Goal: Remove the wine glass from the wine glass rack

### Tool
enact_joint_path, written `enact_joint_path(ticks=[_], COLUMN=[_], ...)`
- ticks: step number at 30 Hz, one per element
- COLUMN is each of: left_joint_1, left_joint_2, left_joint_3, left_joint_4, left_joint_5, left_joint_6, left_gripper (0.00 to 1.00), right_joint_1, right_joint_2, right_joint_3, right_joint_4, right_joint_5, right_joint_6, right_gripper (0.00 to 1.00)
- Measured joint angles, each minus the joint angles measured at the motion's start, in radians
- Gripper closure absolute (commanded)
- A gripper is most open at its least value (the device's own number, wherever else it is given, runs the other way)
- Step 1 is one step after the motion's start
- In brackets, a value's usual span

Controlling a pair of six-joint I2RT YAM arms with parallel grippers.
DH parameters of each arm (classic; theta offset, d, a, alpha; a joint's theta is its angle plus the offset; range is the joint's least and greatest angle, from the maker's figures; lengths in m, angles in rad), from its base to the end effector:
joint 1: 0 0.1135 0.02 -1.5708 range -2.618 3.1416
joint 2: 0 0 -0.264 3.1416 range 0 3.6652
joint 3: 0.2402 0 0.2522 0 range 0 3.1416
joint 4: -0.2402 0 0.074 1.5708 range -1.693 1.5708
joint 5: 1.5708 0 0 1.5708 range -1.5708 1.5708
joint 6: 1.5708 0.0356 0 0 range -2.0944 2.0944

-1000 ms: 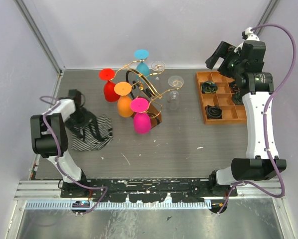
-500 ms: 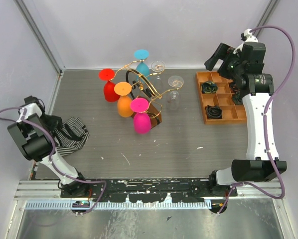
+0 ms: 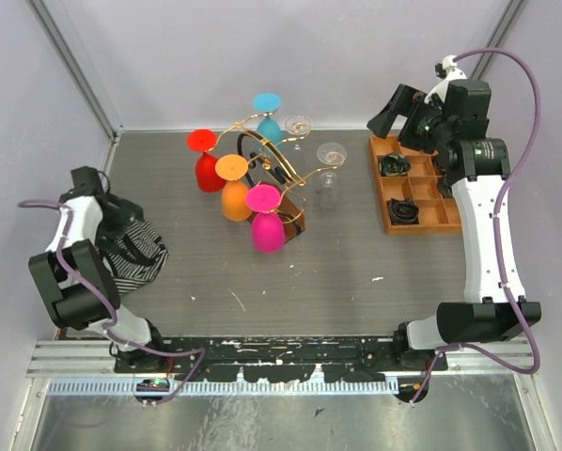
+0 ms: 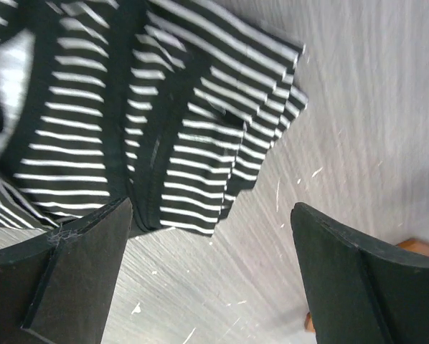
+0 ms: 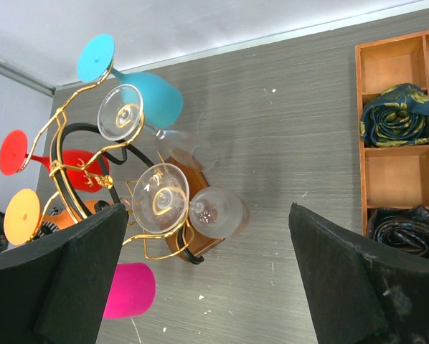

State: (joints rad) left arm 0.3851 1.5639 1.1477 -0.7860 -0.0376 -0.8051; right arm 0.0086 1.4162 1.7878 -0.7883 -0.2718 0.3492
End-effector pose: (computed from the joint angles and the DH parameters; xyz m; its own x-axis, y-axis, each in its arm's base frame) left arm 0.2831 0.1162 0.2311 -0.3195 -0.9068 -0.2750 -0.8921 0.3857 -0.2354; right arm 0.2847 0.0120 0.4754 -0.4671 0.3256 -0.8221 -0.1000 0.9043 0.4150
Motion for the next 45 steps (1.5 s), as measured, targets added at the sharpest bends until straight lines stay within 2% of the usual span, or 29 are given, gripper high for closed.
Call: enact_joint_path(ticks=[5, 10, 14, 17, 20, 25, 29, 32, 34, 37, 45], left_joint_1=[-0.106, -0.122, -0.069, 0.023, 0.106, 0.142, 0.132, 0.110, 0.081, 0.024, -0.087], left_joint_2=[0.045, 0.137, 0.211, 0.232, 0.253, 0.248, 0.185, 0.108, 0.053, -0.020, -0.164], left_joint_3=[-0.056, -0.055, -0.015, 0.015, 0.041, 0.052, 0.043, 0.037, 0.037, 0.037, 0.030], left_joint_4=[0.003, -0.009, -0.049, -0.063, -0.068, -0.072, -0.062, -0.060, -0.056, -0.054, -0.049], left_joint_5=[0.053, 0.064, 0.067, 0.057, 0.035, 0.020, 0.047, 0.068, 0.082, 0.113, 0.243], left_joint_6=[0.001, 0.031, 0.062, 0.080, 0.094, 0.099, 0.095, 0.090, 0.083, 0.072, 0.060], left_gripper=[0.02, 0.02, 0.02, 0.02, 0.02, 0.01, 0.01, 0.01, 0.01, 0.02, 0.02], right_joint_1=[0.006, 0.006, 0.018, 0.050, 0.109, 0.229, 0.272, 0.270, 0.269, 0.269, 0.248], right_joint_2=[0.000, 0.000, 0.011, 0.040, 0.078, 0.161, 0.188, 0.185, 0.185, 0.185, 0.176], right_joint_3=[0.000, 0.000, 0.012, 0.042, 0.072, 0.137, 0.153, 0.153, 0.153, 0.146, 0.026], right_joint_4=[-0.003, -0.006, -0.011, -0.018, -0.027, -0.058, -0.067, -0.065, -0.066, -0.066, -0.050], right_joint_5=[-0.007, -0.013, -0.020, -0.019, -0.016, 0.015, 0.063, 0.092, 0.106, 0.114, 0.089], right_joint_6=[0.000, 0.000, 0.000, -0.003, -0.008, -0.034, -0.059, -0.072, -0.084, -0.089, -0.054], right_gripper=[0.00, 0.00, 0.00, 0.00, 0.00, 0.00, 0.09, 0.24, 0.30, 0.31, 0.44])
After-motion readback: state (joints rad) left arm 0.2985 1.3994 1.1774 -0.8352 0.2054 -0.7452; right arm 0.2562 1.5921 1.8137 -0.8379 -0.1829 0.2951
